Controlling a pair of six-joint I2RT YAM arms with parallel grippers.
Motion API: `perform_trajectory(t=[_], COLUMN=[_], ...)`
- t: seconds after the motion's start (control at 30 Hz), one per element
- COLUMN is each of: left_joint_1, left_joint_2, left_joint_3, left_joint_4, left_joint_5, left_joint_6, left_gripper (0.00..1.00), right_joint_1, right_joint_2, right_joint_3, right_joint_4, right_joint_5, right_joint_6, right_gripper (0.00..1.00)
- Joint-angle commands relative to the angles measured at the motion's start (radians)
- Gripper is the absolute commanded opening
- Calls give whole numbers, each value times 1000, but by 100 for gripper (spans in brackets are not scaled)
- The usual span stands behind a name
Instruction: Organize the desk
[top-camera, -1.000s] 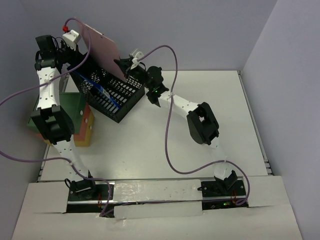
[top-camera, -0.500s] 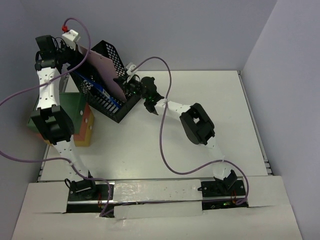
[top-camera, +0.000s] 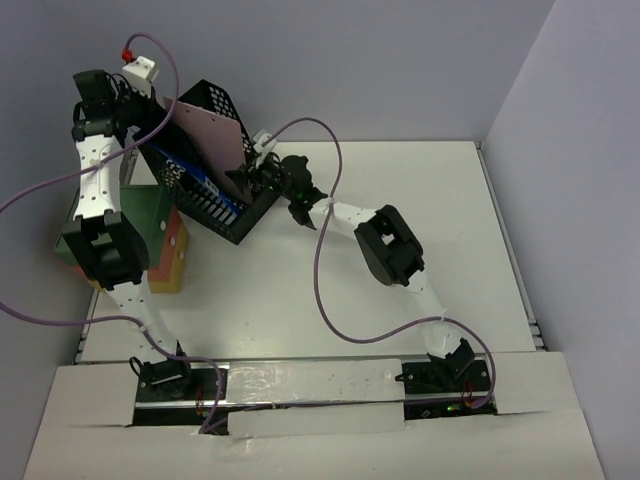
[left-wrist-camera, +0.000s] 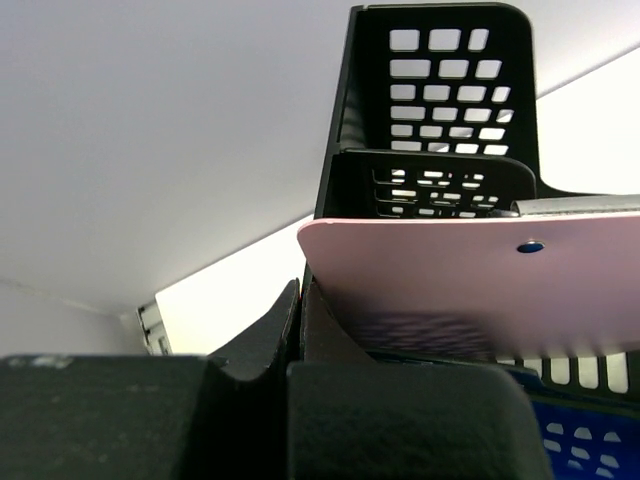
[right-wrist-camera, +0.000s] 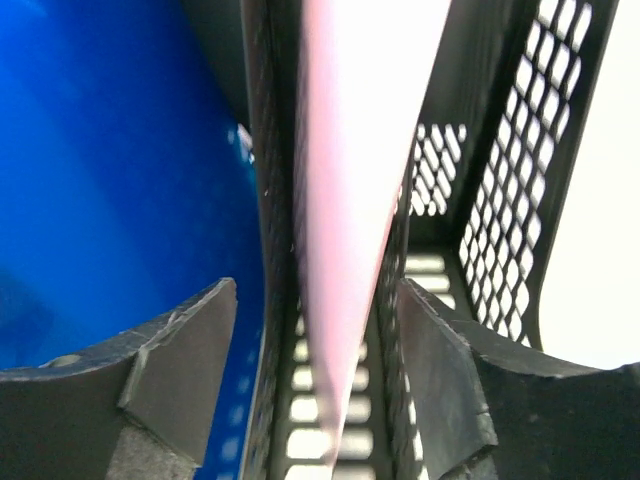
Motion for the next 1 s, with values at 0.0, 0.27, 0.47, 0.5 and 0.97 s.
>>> perform_trajectory(t=[0.0, 0.27, 0.47, 0.5, 0.97], left_joint_1=[35, 138, 202, 207, 224], left_joint_2=[-24, -58, -53, -53, -15], left_joint_3=[-49, -95, -91, -94, 54], left_joint_4=[-76, 16, 62, 81, 44], left_joint_5=[-220, -415, -428, -420, -179], left_joint_6=[-75, -95, -15, -2, 124], left_gripper=[0, 0, 0, 0, 0], right_joint_1=[-1, -4, -10, -9, -16], right_joint_2=[-163, -323, -386, -399, -434], right_joint_3=[-81, -259, -351, -367, -419], right_joint_4=[87, 230, 269, 272, 285], right_joint_5=[14, 46, 52, 51, 67], right_joint_6=[-1, -21, -17, -20, -23], right_gripper=[73, 74, 74, 74, 74])
